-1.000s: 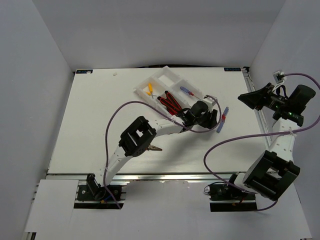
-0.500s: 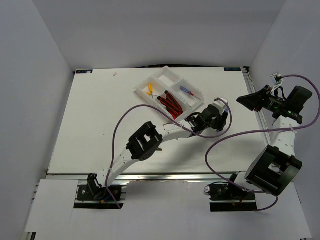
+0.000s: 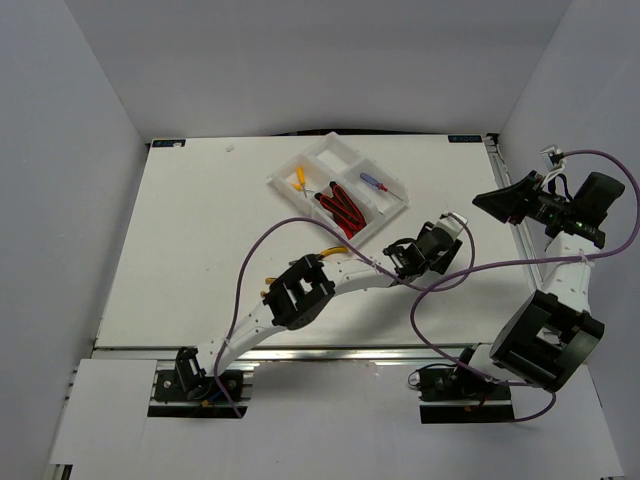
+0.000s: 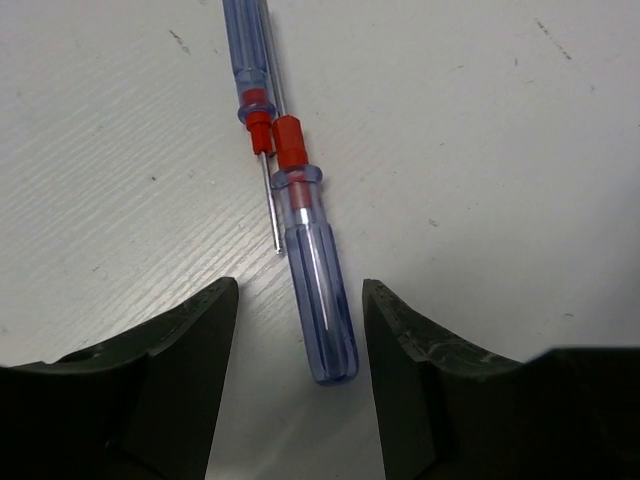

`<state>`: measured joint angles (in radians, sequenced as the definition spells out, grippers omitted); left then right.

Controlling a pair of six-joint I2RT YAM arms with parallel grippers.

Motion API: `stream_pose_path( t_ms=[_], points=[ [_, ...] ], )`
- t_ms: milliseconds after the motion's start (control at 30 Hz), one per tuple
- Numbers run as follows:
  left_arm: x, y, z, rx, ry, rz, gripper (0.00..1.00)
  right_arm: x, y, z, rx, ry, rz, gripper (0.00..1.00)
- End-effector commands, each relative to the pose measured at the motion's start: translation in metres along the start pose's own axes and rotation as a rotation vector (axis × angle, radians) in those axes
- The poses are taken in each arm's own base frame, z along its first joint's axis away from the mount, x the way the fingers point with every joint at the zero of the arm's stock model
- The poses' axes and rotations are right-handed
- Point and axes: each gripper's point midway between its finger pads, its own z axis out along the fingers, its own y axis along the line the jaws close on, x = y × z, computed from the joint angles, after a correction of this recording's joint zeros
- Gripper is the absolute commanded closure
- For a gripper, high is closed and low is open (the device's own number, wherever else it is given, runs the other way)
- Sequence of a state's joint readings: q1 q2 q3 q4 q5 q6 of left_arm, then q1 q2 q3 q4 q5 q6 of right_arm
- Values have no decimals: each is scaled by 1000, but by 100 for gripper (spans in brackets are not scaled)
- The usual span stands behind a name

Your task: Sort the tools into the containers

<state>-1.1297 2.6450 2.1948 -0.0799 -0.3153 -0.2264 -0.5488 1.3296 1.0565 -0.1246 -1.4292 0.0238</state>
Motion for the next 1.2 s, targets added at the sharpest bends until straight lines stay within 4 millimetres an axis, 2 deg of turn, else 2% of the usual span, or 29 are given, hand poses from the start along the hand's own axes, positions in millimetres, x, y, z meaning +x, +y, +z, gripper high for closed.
stream_pose_path(
  t_ms=[0,100,200,400,467,533,667,700,733,767,800,833,867,900,933,1000,1033,1067,1100,1133,1167],
  points=[
    [-11,8,-5,-86,-15,49,36,-13,13,-2,-42,-4,-44,64],
    [-3,12,-5,-123,-6,75,43,-13,14,-2,-51,-3,-39,64],
    [0,10,-5,-131,-6,93,53,-13,15,-2,-57,-2,-39,64],
    [3,3,-5,-104,5,107,65,-12,15,-2,-65,-1,-30,64],
    [6,4,-7,-100,14,120,76,-12,15,-2,-65,-1,-30,64],
    [-6,1,-13,-78,-12,116,86,-13,15,-2,-65,-1,-32,64],
    [-21,-5,-29,-22,-39,132,100,-13,16,-2,-62,-2,-35,64],
    [-11,-3,-32,-10,-18,142,100,-14,15,-2,-60,-2,-38,64],
    [-29,-9,-43,25,-52,135,100,-13,15,-2,-59,-2,-36,64],
    [-34,-12,-48,42,-67,141,100,-14,15,-2,-59,-2,-39,64],
    [-29,-10,-52,52,-60,147,100,-13,15,-2,-59,-2,-35,64],
    [-49,-13,-64,72,-101,135,100,-13,14,-2,-57,-2,-36,64],
    [-53,-14,-70,92,-107,138,100,-14,14,-2,-56,-2,-41,64],
    [-46,-11,-74,92,-95,142,100,-14,14,-2,-54,-3,-39,64],
    [-65,-9,-84,96,-136,121,100,-14,13,-1,-51,-3,-39,64],
    [-73,-2,-91,100,-155,91,100,-14,12,-1,-49,-2,-41,64],
    [-72,11,-91,87,-163,65,100,-14,13,-1,-49,-2,-39,64],
    [-85,19,-97,85,-186,17,100,-14,12,-1,-45,-3,-41,64],
    [-93,37,-96,71,-208,-18,100,-14,12,-1,-43,-3,-44,64],
    [-89,46,-94,65,-202,-64,100,-14,12,-1,-42,-3,-46,64],
    [-96,56,-97,57,-217,-94,100,-14,12,-1,-40,-3,-49,64]
  ],
)
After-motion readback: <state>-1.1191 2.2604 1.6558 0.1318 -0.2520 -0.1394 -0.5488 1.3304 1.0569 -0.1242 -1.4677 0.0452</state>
